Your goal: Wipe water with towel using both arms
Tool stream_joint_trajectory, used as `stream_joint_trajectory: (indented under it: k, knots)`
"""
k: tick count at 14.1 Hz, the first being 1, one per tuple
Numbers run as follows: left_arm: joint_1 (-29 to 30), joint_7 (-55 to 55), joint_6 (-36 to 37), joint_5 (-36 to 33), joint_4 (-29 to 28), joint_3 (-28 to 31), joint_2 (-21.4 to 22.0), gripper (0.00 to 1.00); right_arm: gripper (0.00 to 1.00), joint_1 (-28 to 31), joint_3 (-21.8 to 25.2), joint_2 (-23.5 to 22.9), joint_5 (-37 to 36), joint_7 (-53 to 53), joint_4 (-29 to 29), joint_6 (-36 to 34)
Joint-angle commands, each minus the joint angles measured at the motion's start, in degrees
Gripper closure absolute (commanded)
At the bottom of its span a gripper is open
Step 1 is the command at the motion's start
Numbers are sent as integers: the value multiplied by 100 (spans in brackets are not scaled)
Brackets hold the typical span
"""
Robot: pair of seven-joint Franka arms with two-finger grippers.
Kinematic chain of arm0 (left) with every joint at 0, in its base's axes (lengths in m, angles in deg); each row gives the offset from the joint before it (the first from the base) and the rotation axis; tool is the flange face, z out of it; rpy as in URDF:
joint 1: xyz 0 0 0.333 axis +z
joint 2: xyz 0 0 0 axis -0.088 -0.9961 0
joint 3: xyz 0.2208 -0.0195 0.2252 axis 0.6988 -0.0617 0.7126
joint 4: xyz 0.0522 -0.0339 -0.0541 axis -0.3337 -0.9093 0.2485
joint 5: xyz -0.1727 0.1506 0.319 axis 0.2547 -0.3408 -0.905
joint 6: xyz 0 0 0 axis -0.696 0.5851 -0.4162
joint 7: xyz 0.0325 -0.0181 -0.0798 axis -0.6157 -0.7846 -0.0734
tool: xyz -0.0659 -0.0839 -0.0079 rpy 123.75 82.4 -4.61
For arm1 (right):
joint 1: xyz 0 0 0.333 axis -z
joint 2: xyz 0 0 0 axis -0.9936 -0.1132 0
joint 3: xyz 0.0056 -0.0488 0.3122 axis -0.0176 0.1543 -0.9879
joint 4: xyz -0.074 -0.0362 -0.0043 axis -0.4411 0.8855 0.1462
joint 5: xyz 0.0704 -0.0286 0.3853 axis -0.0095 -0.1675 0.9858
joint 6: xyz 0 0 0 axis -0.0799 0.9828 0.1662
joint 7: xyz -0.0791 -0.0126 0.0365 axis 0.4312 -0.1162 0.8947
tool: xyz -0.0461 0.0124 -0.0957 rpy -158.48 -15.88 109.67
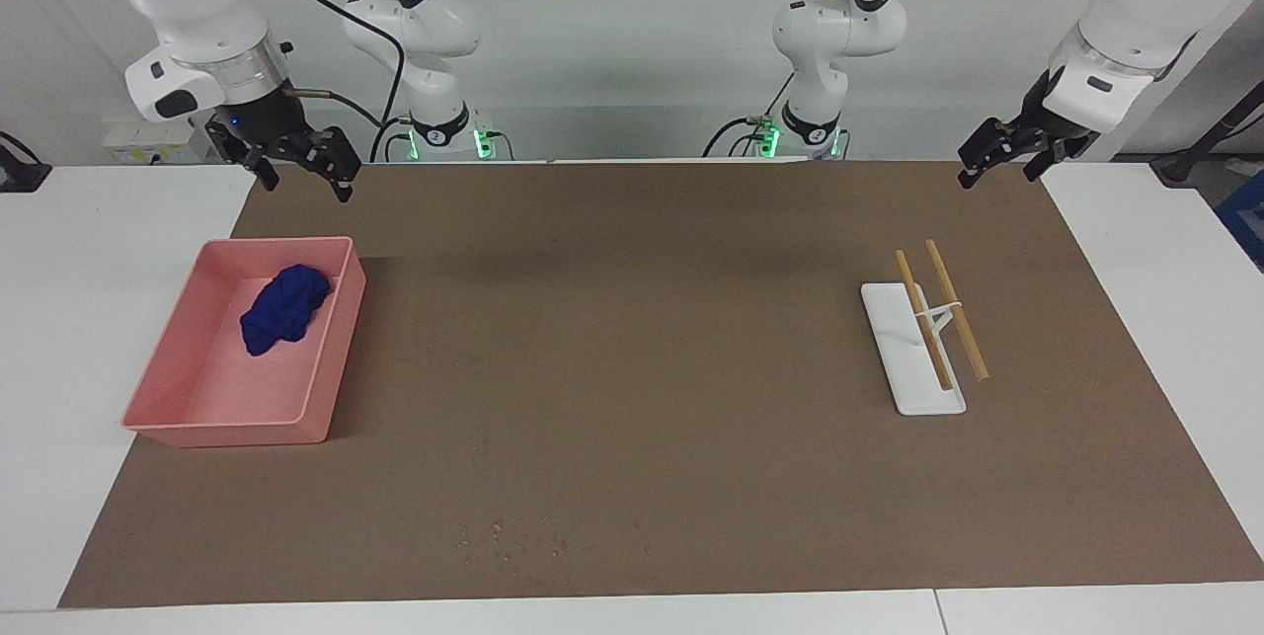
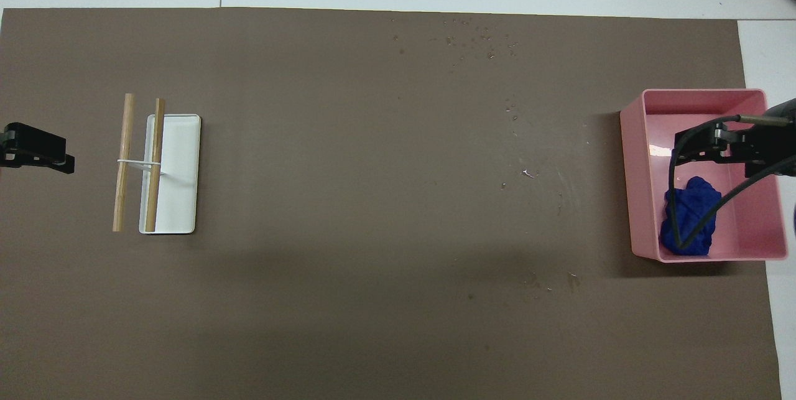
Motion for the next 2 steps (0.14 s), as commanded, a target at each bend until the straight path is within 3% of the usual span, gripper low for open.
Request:
stream_joint_trajectory:
  k: [1, 2]
  knots:
    - [-78, 22, -7, 47, 19, 6, 59, 0, 0, 55, -40, 50, 14, 65, -68, -57]
    - [-78, 13, 10, 47, 18, 6, 51, 0, 0, 37, -40, 50, 14, 73, -68, -57]
